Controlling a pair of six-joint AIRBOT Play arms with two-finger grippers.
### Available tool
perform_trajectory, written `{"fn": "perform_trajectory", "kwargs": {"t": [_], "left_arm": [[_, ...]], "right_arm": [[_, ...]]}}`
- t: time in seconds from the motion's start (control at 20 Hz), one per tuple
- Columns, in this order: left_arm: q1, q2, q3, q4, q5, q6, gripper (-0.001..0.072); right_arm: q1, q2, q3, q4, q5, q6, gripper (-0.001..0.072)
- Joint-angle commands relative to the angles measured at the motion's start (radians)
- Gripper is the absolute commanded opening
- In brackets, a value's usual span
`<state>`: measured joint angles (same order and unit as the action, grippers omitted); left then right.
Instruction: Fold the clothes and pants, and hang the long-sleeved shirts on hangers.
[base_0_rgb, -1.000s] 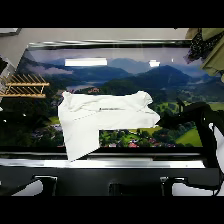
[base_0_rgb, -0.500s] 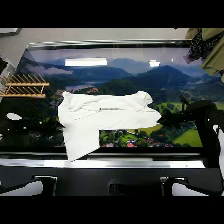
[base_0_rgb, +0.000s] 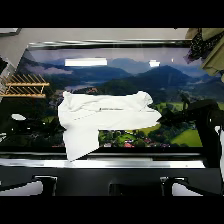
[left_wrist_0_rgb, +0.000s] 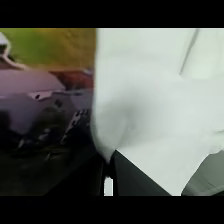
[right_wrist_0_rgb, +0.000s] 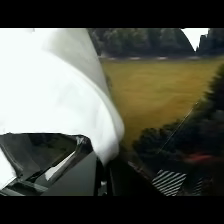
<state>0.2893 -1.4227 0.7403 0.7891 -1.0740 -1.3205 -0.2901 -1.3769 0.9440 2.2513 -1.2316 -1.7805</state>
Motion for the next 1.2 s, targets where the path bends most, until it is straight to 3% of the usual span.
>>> {"fn": "perform_trajectory", "kwargs": {"t": [0.0,0.3,0.65,0.85,1.0,1.15], "left_arm": [[-0.013,0.001,0.011,-0.127,-0.014,0.067,0.0017],[-0.047,0.1,0.209,-0.152,-0.032,0.054,0.0014],[0.011,0.38,0.725,-0.126,-0.071,-0.014,0.0014],[0.073,0.57,0.888,-0.123,-0.07,-0.127,0.0015],[0.123,0.718,0.896,-0.109,-0.07,-0.148,0.0015],[0.149,0.835,0.896,0.052,-0.07,-0.261,0.0015]], "right_arm": [[0.008,0.017,0.001,0.062,-0.006,-0.065,0.004],[0.14,0.129,0.048,0.078,0.134,-0.105,0.0039],[0.137,0.417,0.443,0.029,0.14,-0.056,0.0039],[0.137,0.62,0.633,-0.039,0.118,0.034,0.0039],[0.137,0.762,0.7,-0.112,0.15,0.124,0.0039],[0.137,0.83,0.734,-0.209,0.177,0.211,0.0039]]}}
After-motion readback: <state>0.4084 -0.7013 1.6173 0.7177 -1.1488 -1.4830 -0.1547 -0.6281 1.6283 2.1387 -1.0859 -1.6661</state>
